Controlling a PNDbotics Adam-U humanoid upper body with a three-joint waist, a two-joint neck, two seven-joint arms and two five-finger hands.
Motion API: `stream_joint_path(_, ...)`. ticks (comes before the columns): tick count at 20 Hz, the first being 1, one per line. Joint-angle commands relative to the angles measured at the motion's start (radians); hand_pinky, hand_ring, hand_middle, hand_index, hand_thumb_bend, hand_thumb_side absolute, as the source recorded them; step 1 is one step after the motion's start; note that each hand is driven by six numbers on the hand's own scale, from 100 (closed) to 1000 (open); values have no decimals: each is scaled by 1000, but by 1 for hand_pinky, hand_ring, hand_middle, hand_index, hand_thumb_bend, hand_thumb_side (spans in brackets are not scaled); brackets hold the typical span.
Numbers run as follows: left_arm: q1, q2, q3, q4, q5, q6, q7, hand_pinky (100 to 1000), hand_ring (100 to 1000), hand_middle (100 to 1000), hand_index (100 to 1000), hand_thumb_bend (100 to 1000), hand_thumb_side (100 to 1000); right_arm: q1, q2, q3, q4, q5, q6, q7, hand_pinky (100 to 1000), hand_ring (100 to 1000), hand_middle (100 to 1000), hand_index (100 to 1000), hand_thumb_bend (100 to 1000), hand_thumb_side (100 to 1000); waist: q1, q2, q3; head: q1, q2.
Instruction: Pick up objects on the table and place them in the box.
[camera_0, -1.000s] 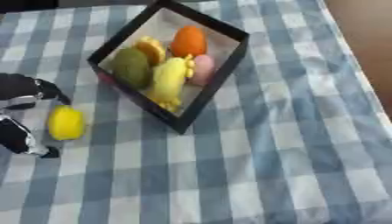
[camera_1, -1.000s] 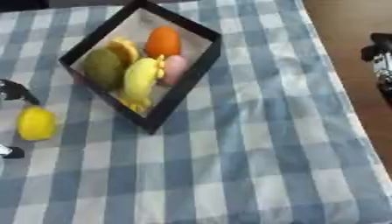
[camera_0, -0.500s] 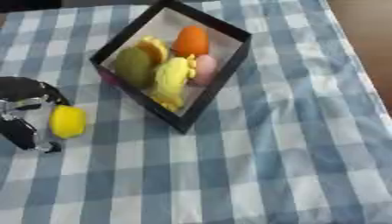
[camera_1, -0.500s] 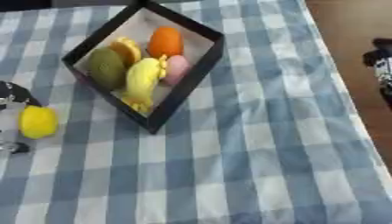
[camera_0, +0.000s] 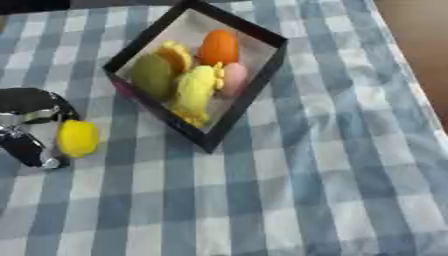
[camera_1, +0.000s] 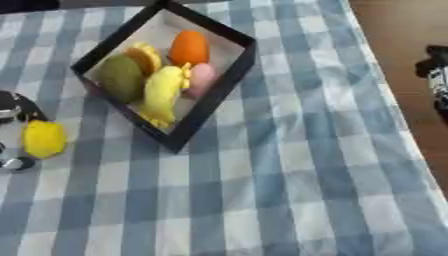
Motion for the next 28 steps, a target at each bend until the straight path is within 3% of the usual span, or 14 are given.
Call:
stream_joint_path(1,-19,13,3,10,-8,3,24,731,695,628,771,455,347,-2,-11,-9,-18,8,3,-1,850,744,656,808,100,803,-10,-7,-1,3,-11)
stream_joint_path(3,-24,7,2,18,-18,12,46,712,665,593,733,382,266,-3,-9,-8,-18,8,5,1,850,744,656,808,100,805,-10,-7,-1,3,-11)
stream_joint_path(5,-28,0,0,25,-30,23,79,702,642,565,703,311,276,-3,-8,-8,-18,8,7,2,850,744,656,808,100,805,-10,-7,-1,3,-12)
stream_joint_path(8,-31,-9,-6,35,-25,33,110,693,626,537,665,185,229,-2,-7,-7,-18,9,9,4,850,744,656,808,100,805,-9,-6,-2,2,-10)
stream_joint_path(11,-32,-13,-9,39,-12,41,127,690,618,524,639,116,179,-3,-6,-7,-18,10,11,5,850,744,657,808,100,804,-9,-6,-3,2,-10)
stream_joint_path(16,-25,7,23,-35,14,48,142,686,612,518,617,102,100,0,-9,-10,-18,10,7,1,850,744,657,808,100,800,-9,-8,0,-2,-8)
stream_joint_path(21,-40,57,110,-249,41,60,157,689,608,514,614,100,100,5,-18,-20,-18,4,-8,-9,850,744,657,809,100,789,-12,-14,6,-13,-2)
stream_joint_path(24,-79,59,155,-361,103,86,159,691,603,510,615,100,100,5,-22,-23,-18,-2,-15,-13,850,744,657,809,100,785,-12,-19,11,-19,0)
stream_joint_path(28,-162,38,173,-395,202,92,156,692,600,508,617,100,100,7,-30,-24,-18,-9,-21,-14,850,744,657,809,100,780,-12,-27,13,-29,0)
